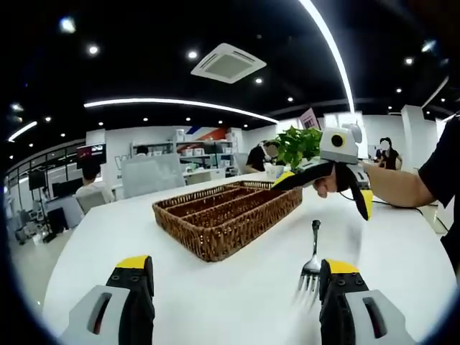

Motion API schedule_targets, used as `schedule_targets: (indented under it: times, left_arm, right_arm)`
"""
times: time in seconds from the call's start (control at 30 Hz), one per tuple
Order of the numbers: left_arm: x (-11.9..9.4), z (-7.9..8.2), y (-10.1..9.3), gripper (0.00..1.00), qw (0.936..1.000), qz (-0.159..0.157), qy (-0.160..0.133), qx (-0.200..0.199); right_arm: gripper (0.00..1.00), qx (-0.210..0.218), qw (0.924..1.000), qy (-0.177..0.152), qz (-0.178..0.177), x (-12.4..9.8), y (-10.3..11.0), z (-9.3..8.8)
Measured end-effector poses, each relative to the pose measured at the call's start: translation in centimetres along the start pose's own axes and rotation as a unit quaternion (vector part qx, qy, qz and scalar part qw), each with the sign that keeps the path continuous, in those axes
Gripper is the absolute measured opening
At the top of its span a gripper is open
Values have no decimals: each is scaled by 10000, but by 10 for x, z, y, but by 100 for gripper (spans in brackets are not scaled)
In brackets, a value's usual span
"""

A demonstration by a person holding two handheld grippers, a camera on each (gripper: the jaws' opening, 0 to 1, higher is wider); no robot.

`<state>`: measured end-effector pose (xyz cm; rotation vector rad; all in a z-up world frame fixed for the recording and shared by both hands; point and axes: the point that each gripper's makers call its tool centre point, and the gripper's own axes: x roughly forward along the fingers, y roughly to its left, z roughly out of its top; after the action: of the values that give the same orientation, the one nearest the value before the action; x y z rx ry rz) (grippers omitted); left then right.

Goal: Arrange the knives, forks, and spoons in their matching storage slots by inserting each utensil handle-first until every utensil is classified and aligned in the correct compartment

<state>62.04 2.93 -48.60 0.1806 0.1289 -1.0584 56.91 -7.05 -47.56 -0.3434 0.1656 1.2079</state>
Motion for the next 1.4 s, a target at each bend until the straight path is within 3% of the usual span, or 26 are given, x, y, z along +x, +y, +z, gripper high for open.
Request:
schedule_targets:
  times: [0.1,0.17,0.3,0.43,0.53,0.63,0.8,0.9,1.07,1.23,1.4]
  left_arm:
    - [0,0,-1,100,10000,-18,16,3]
    - [1,-1,-2,100,10000,-40,30,-42]
    - [1,-4,-1,100,10000,-16,80,-46]
    - [2,-7,-1,100,9999,-28,127,-65]
    - [2,-9,-2,100,9999,-37,165,-4]
    - [2,-8,-2,100,9999,-39,144,-10]
    - [2,-9,-1,100,9998,-23,167,-44]
    - [2,-10,-1,100,9998,-33,176,-24]
    - [1,-10,-2,100,9998,-44,187,-17]
    - [2,-14,-4,100,9996,-75,273,15]
    - [1,-15,-4,100,9996,-54,282,6]
  right_arm:
    - [92,65,10000,-30,-12,1,-3,-5]
    - [76,139,9999,-70,18,2,-3,-8]
    - [70,52,9997,173,169,12,7,-23]
    - [52,41,9990,252,367,19,16,-28]
    - [43,86,9983,356,452,21,20,-31]
    - [39,116,9978,412,511,22,23,-34]
    - [40,343,9964,625,461,26,19,-45]
    - [36,409,9957,673,492,28,21,-49]
    - [17,284,9959,700,491,29,25,-50]
    - [19,385,9954,695,528,33,20,-49]
    - [10,353,9944,654,757,31,29,-48]
